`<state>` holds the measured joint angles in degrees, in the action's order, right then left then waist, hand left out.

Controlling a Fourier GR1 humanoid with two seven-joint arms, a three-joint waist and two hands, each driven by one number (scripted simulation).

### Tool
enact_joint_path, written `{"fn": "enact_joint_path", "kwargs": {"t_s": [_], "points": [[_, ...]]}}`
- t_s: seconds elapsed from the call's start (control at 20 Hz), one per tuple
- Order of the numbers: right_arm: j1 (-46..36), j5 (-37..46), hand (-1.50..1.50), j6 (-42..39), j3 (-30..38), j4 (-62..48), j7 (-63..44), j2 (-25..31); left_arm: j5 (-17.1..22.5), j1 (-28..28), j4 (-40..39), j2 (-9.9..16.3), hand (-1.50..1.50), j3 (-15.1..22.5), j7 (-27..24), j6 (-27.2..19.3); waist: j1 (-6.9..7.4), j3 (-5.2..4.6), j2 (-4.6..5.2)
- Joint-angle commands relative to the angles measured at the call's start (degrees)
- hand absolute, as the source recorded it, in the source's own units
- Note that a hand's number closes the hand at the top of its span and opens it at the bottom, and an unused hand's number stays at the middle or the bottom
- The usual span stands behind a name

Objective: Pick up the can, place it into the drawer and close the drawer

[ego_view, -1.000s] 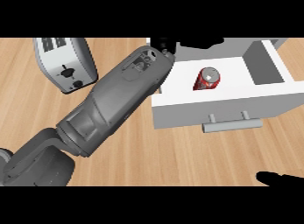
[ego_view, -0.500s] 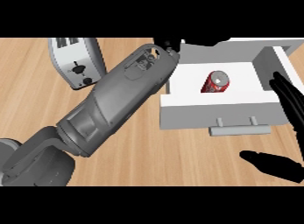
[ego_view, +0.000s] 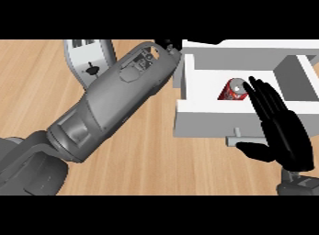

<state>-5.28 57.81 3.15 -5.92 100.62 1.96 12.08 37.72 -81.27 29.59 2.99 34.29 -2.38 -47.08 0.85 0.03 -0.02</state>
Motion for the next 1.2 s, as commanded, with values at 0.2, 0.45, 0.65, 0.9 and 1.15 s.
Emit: {"fn": "enact_joint_path", "kwargs": {"t_s": [0.2, 0.45, 0.65, 0.9, 1.15], "points": [[-6.0, 3.9, -1.50, 8.8, 1.7, -15.9, 0.7, -4.0, -3.7, 4.4, 11.6, 8.1, -1.50, 1.1, 8.0, -0.2, 0.74, -0.01, -0.40], [-13.7, 4.8, -1.50, 15.2, 5.7, -30.3, 4.5, -3.3, -4.0, 6.1, 15.6, 12.4, -1.50, 0.4, 10.1, 2.5, 1.57, 0.03, 0.02], [-17.2, 8.1, -1.50, 17.5, 6.2, -36.2, 3.3, -3.9, -5.5, 7.5, 20.1, 14.8, -1.50, 1.8, 13.0, 1.4, 2.23, 0.05, 0.02], [-22.8, 9.8, -1.50, 22.6, 9.5, -45.3, 3.7, -3.0, -4.8, 12.3, 26.4, 18.5, -1.50, 1.3, 14.6, 3.2, 3.56, 0.05, 0.25], [-27.5, 10.9, -1.50, 31.2, 11.4, -53.2, 5.1, -4.5, -6.2, 15.2, 30.0, 19.8, -1.50, 2.0, 17.1, 1.5, 2.99, 0.10, 0.52]]}}
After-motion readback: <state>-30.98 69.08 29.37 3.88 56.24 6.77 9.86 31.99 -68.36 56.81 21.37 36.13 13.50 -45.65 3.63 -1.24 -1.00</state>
